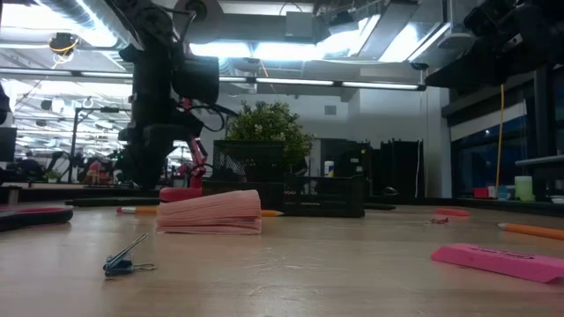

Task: Pick and place office supplies into organizer
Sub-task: Put the black pen into the black desk organizer

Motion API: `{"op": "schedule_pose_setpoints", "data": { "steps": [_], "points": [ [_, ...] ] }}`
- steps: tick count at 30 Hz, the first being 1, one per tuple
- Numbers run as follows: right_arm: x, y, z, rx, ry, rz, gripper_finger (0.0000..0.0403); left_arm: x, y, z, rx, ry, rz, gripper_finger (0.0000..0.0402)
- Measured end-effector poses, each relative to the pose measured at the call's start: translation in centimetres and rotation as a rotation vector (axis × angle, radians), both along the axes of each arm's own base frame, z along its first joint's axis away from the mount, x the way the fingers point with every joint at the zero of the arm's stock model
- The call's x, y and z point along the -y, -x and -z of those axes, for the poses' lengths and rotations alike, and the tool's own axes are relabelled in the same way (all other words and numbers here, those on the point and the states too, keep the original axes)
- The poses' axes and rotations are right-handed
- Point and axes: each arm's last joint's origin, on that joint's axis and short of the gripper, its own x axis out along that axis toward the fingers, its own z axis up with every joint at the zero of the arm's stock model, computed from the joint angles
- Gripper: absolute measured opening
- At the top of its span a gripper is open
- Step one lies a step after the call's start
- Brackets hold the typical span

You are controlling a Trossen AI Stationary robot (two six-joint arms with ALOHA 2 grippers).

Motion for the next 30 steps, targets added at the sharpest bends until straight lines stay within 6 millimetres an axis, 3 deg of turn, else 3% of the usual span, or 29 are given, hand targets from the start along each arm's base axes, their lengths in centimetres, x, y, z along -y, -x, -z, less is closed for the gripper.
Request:
{"op": "schedule_pose_setpoints", "data": {
  "steps": [10,22,30],
  "points": [
    [0.0,0.0,0.0,0.0,0.0,0.0,0.0019,-0.2,1.3,2.2,0.02,0.032,-0.004,0.0113],
    [0.0,0.0,0.0,0.002,-0.001,0.0,0.0019,-0.9,1.4,2.3,0.038,0.044,-0.008,0.0104],
    [0.0,0.0,0.0,0.002,-0.001,0.0,0.0019,-0.9,1.4,2.3,0.03,0.048,0.077,0.0072]
  ]
}}
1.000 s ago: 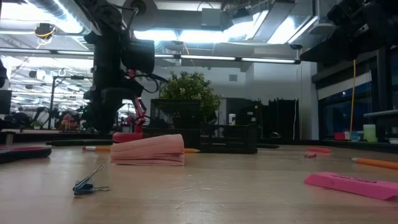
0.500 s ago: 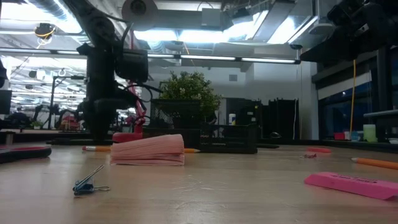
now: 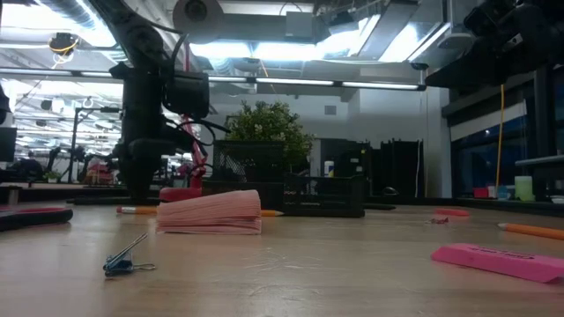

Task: Pick and place office supplies into organizer
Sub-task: Put the black pen into the black desk organizer

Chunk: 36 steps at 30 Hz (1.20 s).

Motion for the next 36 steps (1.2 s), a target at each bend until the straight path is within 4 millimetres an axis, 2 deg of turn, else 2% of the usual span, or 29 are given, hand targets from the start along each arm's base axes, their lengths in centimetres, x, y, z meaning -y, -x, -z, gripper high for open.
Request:
{"op": "schedule_pose_setpoints", "data": {
  "steps": [8,17,26,36],
  "points": [
    [0.0,0.0,0.0,0.0,0.0,0.0,0.0019,0.0,0.0,0.0,-0.005,-0.005,0.054,0.0017],
    [0.0,0.0,0.0,0.0,0.0,0.0,0.0019,0.2,0.3,-0.3,-0.021,0.0,0.1,0.0017],
    [0.0,0.0,0.0,0.0,0.0,0.001,0.0019,0.3,0.7,-3.7,0.062,-0.04,0.1,0.0017],
    [0.0,0.0,0.0,0.0,0.0,0.001,0.0019,1.2,2.7,-8.2,0.268,-0.143,0.105,0.0017]
  ]
}}
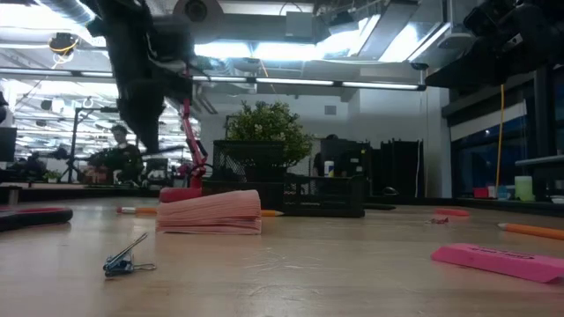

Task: Pick and place office supplies into organizer
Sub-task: Put the black pen into the black desk organizer

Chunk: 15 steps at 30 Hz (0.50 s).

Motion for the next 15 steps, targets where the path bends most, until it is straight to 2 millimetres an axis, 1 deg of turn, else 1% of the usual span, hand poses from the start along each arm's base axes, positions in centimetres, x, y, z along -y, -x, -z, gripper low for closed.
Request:
{"op": "schedule_pose_setpoints", "data": {
  "steps": [4,10,12,15],
  "points": [
    [0.0,0.0,0.0,0.0,0.0,0.0,0.0019,0.4,1.0,-1.9,0.105,-0.067,0.04,0.0017],
    [0.0,0.0,0.0,-0.001,0.004,-0.001,0.0019,0.7,1.6,-4.9,0.328,-0.238,0.158,0.0017],
    [0.0,0.0,0.0,-0.001,0.003,-0.001,0.0019,0.8,1.7,-5.5,0.404,-0.283,0.185,0.0017],
    [0.0,0.0,0.0,-0.001,0.003,-0.001,0.0019,0.9,1.9,-5.7,0.467,-0.331,0.219,0.0018]
  ]
}}
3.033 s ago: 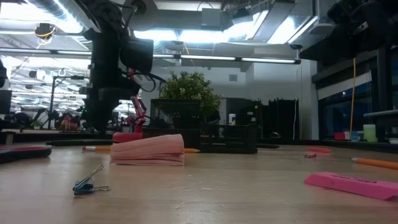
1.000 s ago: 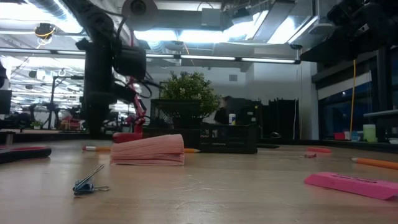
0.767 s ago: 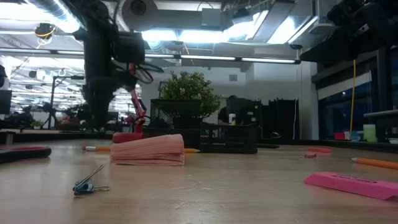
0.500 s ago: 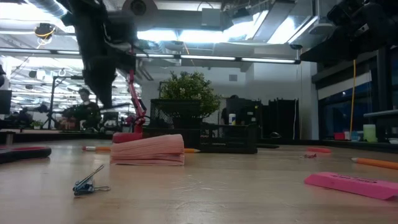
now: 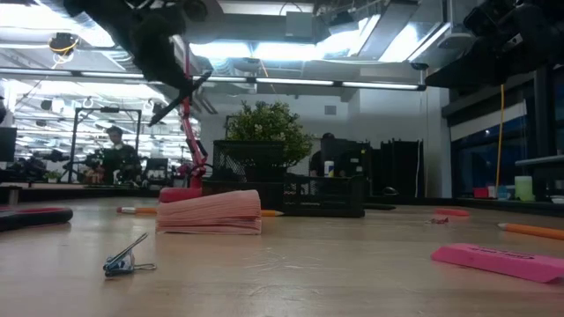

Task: Pick and place office supplies into organizer
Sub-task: Put the black pen into the black desk organizer

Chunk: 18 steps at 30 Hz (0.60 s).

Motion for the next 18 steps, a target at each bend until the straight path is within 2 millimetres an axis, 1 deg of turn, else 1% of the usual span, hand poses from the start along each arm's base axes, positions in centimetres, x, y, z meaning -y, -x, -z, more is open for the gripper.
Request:
{"op": "schedule_pose_setpoints", "data": {
  "steps": [3,8,10,14,18],
  "points": [
    [0.0,0.0,0.0,0.0,0.001,0.0,0.0019,0.1,0.1,0.0,0.042,-0.004,0.023,0.0018],
    [0.0,0.0,0.0,0.0,0.001,0.0,0.0019,0.5,-0.1,0.2,0.175,-0.023,0.154,0.0018],
    [0.0,0.0,0.0,0.0,0.001,0.0,0.0019,0.6,0.0,0.4,0.213,-0.04,0.175,0.0018],
    [0.0,0.0,0.0,0.0,0.001,-0.001,0.0019,0.5,-0.2,1.3,0.287,-0.076,0.19,0.0018],
    [0.0,0.0,0.0,0.0,0.025,-0.007,0.0019,0.7,-0.6,2.4,0.412,-0.116,0.288,0.0018]
  ]
}}
